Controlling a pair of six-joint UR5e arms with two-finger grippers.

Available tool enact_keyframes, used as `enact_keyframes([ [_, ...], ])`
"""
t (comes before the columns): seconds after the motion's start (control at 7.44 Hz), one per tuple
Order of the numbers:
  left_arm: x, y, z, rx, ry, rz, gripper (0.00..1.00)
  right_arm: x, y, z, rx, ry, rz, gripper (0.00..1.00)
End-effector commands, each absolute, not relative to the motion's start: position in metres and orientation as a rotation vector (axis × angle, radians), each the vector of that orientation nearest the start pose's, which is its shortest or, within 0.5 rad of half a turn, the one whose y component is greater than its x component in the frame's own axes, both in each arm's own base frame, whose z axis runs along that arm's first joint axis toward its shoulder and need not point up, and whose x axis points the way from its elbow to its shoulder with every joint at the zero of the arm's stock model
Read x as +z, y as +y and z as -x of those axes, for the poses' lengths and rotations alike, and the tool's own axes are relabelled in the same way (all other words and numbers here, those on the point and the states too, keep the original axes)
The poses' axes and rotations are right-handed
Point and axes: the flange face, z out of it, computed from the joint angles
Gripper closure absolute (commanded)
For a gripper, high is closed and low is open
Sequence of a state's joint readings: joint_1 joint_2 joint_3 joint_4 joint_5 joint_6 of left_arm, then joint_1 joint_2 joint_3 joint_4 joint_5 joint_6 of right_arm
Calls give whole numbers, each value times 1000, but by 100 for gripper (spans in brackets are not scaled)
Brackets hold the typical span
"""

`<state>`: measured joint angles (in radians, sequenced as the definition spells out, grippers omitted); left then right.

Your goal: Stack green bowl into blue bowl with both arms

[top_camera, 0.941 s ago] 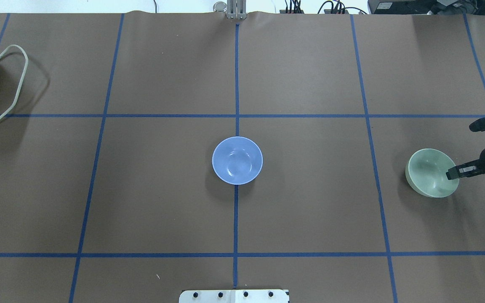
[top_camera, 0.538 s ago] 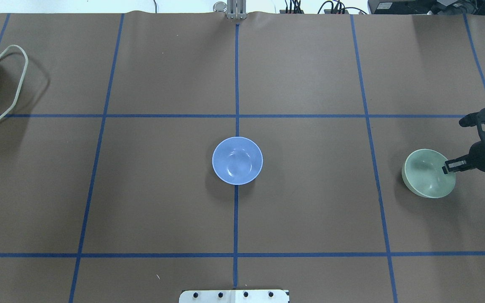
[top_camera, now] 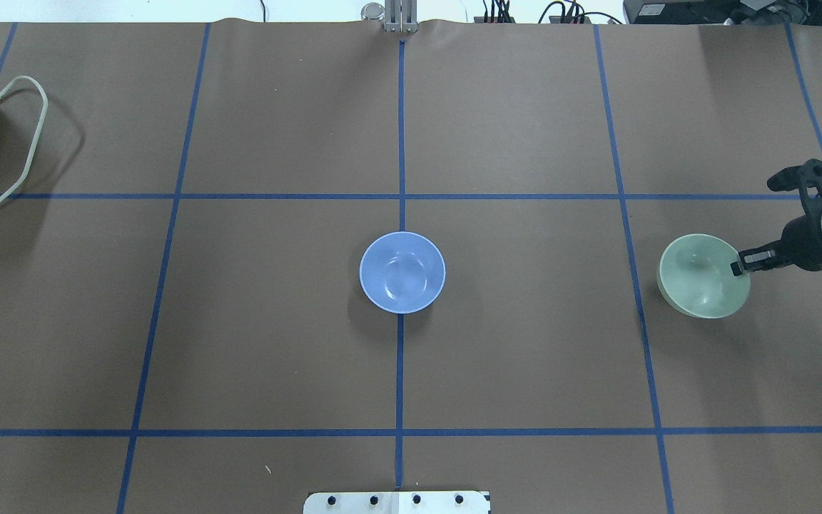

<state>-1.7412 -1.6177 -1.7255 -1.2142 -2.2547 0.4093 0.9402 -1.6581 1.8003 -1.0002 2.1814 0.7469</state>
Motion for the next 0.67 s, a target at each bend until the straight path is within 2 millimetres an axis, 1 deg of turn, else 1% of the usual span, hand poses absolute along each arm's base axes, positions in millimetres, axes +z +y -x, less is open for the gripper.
enact_keyframes([
  [0.0, 631, -436, 138, 52, 783, -100, 1, 436, -464, 244, 30, -994, -141, 100],
  [0.13, 636, -424, 135, -44, 788, -135, 2, 386, -462, 259, 57, -1009, -108, 100],
  [0.27, 642, -416, 133, -75, 786, -156, 2, 334, -460, 282, 86, -1016, -61, 100],
  [0.4, 644, -414, 133, -75, 787, -154, 2, 282, -455, 329, 122, -1008, -1, 100],
  [0.54, 644, -414, 132, -73, 787, -153, 1, 237, -446, 373, 180, -973, 15, 100],
])
